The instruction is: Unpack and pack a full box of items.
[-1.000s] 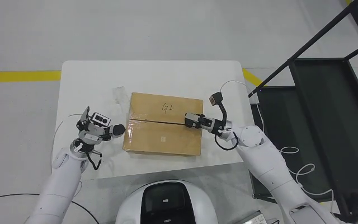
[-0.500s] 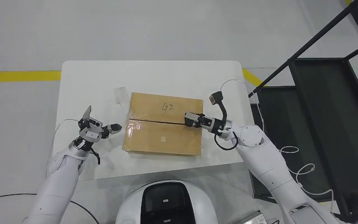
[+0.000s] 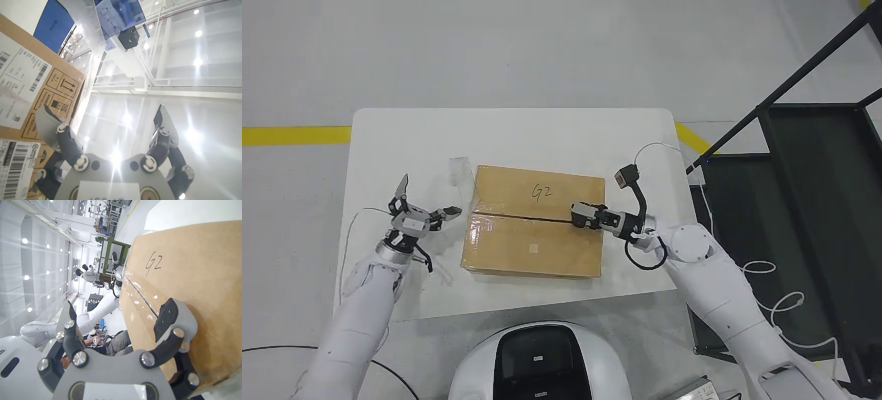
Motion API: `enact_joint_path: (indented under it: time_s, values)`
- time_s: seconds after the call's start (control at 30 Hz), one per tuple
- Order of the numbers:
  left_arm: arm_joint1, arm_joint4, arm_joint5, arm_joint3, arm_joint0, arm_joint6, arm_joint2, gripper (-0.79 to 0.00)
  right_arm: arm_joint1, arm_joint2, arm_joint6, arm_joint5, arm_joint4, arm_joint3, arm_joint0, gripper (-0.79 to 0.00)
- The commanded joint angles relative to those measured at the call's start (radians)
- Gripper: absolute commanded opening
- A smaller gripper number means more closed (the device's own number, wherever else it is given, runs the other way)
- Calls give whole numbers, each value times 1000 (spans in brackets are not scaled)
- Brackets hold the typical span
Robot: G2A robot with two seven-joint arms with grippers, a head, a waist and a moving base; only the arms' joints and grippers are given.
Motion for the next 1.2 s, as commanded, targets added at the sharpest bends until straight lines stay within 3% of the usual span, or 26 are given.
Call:
enact_joint_path:
  time_s: [0.0, 0.57, 0.97, 1.17]
  values:
    - [-8, -4, -5, 19, -18, 10, 9, 0, -1, -2, 1, -3, 3, 4, 1, 0]
    - [-76, -141, -2, 118, -105, -71, 33, 0, 0, 7, 22, -18, 19, 35, 13, 0]
    - [-66, -108, 46, 71, -68, -274, -19, 0, 0, 4, 24, -17, 16, 30, 14, 0]
    - [-59, -31, 66, 22, -44, -304, -20, 0, 0, 4, 20, -14, 11, 26, 15, 0]
